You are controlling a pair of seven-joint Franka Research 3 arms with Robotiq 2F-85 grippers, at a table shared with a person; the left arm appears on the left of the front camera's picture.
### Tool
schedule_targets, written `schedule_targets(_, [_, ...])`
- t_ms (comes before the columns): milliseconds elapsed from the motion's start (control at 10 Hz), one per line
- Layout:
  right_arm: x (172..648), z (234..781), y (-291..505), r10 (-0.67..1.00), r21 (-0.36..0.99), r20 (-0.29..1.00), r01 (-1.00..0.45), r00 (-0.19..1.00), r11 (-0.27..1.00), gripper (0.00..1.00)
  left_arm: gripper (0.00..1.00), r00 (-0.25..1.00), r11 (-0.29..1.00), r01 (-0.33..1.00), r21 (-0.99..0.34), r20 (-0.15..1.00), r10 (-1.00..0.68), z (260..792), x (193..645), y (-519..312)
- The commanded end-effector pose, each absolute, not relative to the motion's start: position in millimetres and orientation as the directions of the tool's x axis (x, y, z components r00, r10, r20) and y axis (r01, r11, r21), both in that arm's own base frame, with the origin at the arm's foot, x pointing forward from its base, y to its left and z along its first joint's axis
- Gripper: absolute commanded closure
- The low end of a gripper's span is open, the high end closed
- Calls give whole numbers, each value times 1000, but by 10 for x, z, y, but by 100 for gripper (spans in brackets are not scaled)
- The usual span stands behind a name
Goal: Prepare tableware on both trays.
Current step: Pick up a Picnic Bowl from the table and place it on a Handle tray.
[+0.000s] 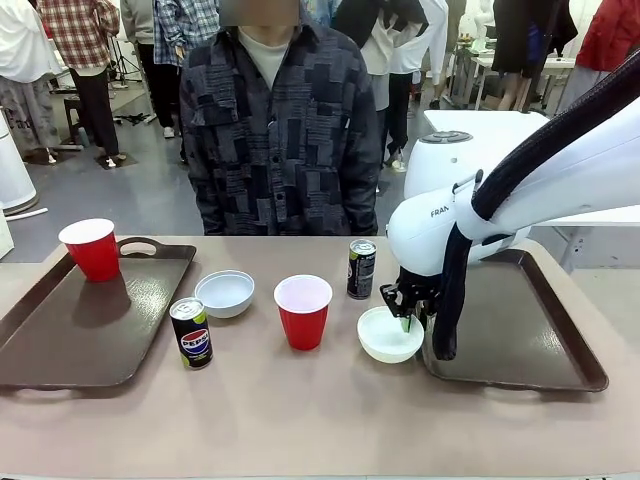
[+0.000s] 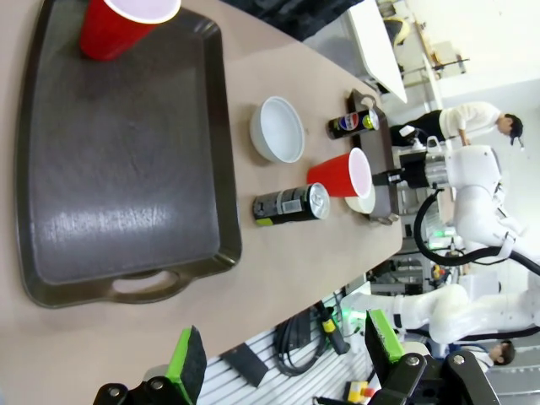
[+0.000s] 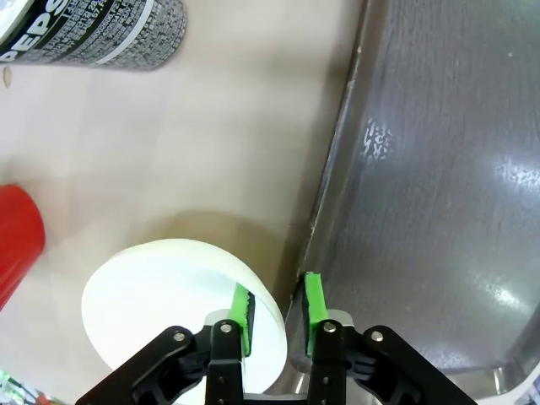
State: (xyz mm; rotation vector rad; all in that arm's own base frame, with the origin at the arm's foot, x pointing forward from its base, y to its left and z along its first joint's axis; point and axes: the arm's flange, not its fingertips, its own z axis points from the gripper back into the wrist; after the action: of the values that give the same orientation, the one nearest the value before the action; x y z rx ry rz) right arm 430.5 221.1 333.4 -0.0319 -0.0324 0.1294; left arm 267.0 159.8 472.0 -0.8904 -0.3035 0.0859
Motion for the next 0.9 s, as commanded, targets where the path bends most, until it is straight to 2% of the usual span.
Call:
schedule_targets(0, [4244,3311,2272,104,-67,50,-101,993,993,78,0,951,620,63,-782,236,201,4722,2669,1608])
schedule_targets(100, [4216,3318,2275,99,-77,50,-95,994,992,100,0,951,620,63,-782,236,201,4722,2669,1608])
schedule_targets(200, [4207,3326,2276,98,-82,53,-93,994,992,98,0,951,620,63,-782,236,201,4722,2669,1608])
schedule_targets(300, [4174,3344,2283,96,-89,59,-91,994,992,100,0,951,620,63,-782,236,201,4722,2669,1608])
schedule_targets(800, [4098,3408,2293,100,-107,50,-94,994,990,100,0,951,620,63,-782,236,201,4722,2669,1608])
